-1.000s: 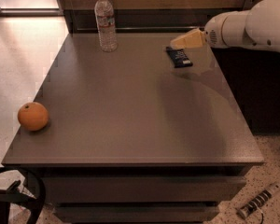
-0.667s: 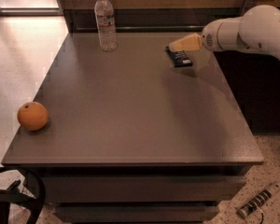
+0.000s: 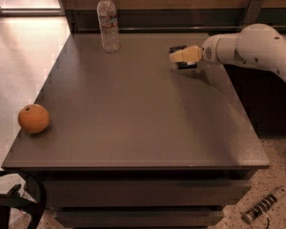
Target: Move rxbar blueberry near orange
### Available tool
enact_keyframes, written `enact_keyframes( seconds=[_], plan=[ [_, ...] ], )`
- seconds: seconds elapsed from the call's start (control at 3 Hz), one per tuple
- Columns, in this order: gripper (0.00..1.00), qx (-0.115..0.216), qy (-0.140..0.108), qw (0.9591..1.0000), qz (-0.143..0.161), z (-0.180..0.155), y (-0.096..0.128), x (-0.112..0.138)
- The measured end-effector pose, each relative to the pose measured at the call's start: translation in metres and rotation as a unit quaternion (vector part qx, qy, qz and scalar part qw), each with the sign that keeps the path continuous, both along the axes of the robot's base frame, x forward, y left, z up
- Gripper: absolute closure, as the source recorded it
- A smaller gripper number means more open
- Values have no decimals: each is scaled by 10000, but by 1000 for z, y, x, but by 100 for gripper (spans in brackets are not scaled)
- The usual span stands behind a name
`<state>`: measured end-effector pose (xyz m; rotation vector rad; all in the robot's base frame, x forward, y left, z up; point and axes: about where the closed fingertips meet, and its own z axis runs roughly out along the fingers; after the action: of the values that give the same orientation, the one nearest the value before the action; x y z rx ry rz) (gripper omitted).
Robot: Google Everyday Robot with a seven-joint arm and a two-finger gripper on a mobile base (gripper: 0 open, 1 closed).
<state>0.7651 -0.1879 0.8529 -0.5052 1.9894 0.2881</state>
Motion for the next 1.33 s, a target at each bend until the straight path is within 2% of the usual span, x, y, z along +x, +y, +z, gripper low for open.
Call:
enact_keyframes(
  seconds=[0.33,0.67,1.0,1.33],
  plan=[
    [0,158,71,9998,-58,-30,19,-10],
    [0,108,102,9998,-101,-39,27,-13],
    [16,111,114,9998,-88,-40,29,-13],
    [39,113,121,9998,-74,-41,31,-12]
  ],
)
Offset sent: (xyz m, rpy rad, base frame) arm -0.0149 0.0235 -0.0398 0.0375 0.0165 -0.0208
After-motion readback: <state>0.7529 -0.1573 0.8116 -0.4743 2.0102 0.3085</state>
